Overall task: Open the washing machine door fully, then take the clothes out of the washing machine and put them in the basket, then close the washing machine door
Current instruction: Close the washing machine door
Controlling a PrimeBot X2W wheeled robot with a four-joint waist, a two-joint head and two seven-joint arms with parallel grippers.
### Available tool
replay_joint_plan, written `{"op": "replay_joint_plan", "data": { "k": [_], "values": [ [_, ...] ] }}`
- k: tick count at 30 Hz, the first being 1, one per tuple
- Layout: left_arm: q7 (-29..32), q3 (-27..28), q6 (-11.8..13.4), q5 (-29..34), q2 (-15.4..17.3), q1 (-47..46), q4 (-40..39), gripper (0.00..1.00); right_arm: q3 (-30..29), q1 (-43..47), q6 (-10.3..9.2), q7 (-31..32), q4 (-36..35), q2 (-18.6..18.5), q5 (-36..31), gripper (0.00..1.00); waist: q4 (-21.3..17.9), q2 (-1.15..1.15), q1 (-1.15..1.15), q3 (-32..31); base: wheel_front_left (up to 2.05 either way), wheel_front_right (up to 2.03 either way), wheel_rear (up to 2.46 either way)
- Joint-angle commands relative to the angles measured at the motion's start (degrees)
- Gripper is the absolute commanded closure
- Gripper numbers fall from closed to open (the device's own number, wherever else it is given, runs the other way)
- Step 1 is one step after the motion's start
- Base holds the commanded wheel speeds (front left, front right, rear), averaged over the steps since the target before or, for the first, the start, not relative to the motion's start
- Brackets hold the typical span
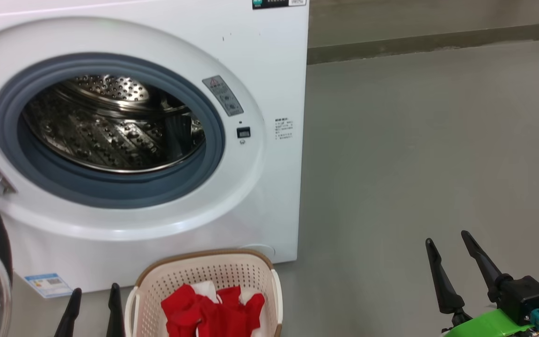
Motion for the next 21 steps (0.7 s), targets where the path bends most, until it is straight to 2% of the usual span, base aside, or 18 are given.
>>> {"op": "replay_joint_plan", "data": {
  "k": [1,11,21],
  "values": [
    [-0.7,1.88,0.46,0.59,0.4,-0.61,-1.63,0.0,1.24,-1.47,0.36,-0.37,-1.23,-0.54,-0.39,0.0,-0.05,0.0,0.0,0.0,-1.82,1.82,0.0],
    [-0.7,1.34,-0.01,0.14,0.52,-0.57,-2.03,0.0,1.1,-1.45,0.36,-0.37,-0.79,-0.6,-0.49,0.0,-0.02,0.0,0.0,-0.03,-1.83,1.83,0.0],
    [-0.7,1.1,0.22,0.42,0.61,-0.63,-1.98,0.0,1.29,-1.4,0.36,-0.37,-0.59,-0.69,-0.39,0.0,0.38,0.0,0.0,-0.26,-0.57,0.57,0.0]
  ]
}}
